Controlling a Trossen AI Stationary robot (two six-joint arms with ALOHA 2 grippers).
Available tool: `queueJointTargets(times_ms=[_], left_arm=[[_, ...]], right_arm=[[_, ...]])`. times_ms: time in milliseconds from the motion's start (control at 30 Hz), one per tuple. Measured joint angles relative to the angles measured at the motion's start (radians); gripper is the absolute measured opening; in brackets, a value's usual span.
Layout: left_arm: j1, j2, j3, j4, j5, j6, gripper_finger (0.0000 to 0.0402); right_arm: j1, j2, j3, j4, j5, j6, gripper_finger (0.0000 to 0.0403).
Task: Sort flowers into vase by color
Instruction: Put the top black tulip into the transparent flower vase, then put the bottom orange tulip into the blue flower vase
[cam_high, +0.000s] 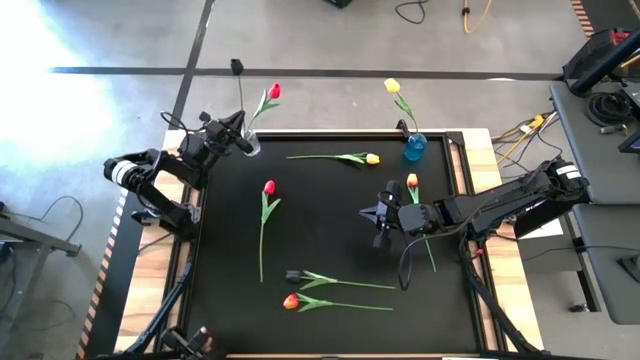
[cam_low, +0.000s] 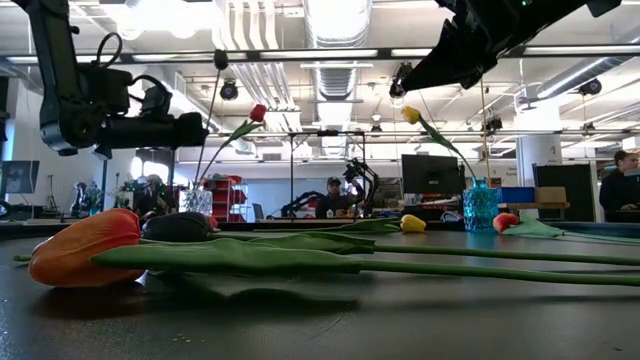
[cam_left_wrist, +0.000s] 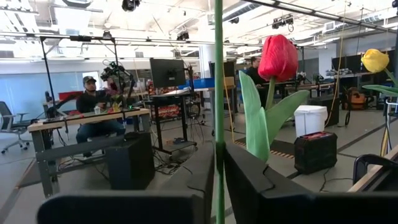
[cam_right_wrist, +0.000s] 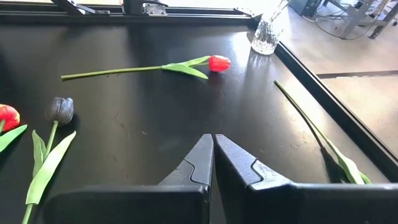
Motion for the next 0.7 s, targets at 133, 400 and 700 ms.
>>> queueJointTargets(times_ms=[133, 400, 700], left_arm=[[0.000, 0.000, -0.001, 0.000, 0.000, 0.000, 0.0043], [0.000, -0.001, -0.007, 0.000, 0.000, 0.000, 0.0083], [-0.001, -0.038, -0.015, 0.000, 0.066, -0.050, 0.0092]], right_arm=[[0.000, 0.000, 0.000, 0.000, 0.000, 0.000, 0.0009], [0.000, 0.000, 0.000, 0.000, 0.000, 0.000, 0.0009], [0.000, 0.000, 0.000, -0.005, 0.000, -0.013, 0.0009]])
